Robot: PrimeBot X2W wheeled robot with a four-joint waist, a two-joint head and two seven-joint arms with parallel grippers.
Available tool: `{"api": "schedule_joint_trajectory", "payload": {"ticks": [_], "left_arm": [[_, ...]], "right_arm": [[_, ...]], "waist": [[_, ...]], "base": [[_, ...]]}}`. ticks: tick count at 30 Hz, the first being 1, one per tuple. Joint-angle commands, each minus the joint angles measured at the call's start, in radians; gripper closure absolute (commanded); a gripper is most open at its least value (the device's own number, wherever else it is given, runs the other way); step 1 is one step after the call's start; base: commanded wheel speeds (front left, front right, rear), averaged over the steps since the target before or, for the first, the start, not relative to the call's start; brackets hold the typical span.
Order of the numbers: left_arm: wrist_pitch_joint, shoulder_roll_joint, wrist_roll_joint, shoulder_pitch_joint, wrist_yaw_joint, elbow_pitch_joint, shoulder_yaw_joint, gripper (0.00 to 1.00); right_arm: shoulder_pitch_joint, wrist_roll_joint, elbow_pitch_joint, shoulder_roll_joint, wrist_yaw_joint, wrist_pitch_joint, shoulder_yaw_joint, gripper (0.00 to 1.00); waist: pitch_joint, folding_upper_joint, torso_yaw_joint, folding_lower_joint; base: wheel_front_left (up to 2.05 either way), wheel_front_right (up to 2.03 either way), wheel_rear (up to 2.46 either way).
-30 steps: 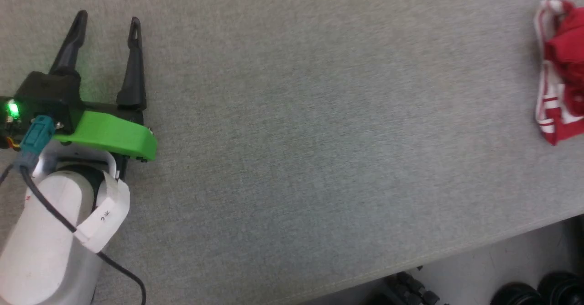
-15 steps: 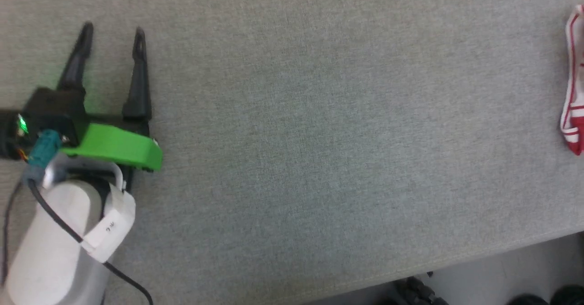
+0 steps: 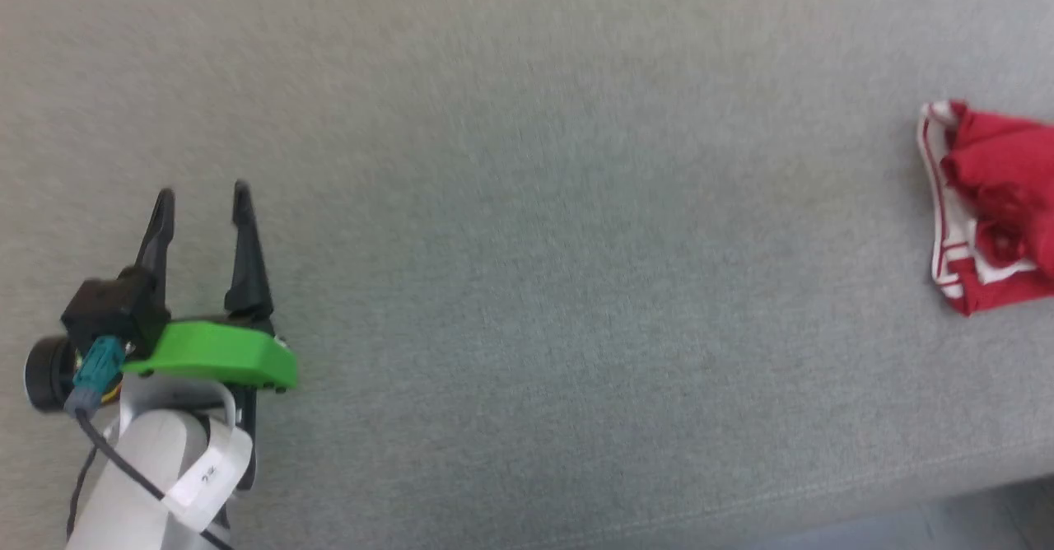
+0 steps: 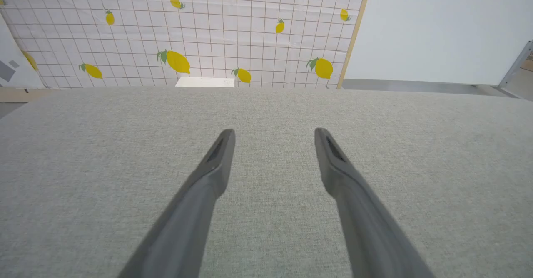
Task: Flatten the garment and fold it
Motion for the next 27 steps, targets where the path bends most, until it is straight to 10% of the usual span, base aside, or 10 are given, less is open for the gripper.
{"api": "schedule_joint_trajectory", "payload": {"ticks": [1,14,27], "left_arm": [[-0.010,-0.005,-0.008,0.019,0.005,0.007,0.008,0.00],[-0.037,-0.043,-0.036,0.076,-0.008,0.059,0.011,0.00],[-0.044,-0.059,-0.047,0.100,-0.031,0.134,-0.003,0.00]], "right_arm": [[0.043,0.008,-0.035,0.034,-0.002,-0.026,-0.004,0.00],[0.403,-0.063,-0.298,0.342,-0.002,-0.139,-0.067,0.00],[0.671,-0.078,-0.297,0.426,-0.002,-0.174,-0.050,0.00]], "waist": [[-0.148,0.0000,0.059,0.0001],[-0.283,0.0000,0.169,0.0001],[-0.358,0.0000,0.245,0.0001]], "base": [[0.00,0.00,0.00],[0.00,0.00,0.00],[0.00,0.00,0.00]]}}
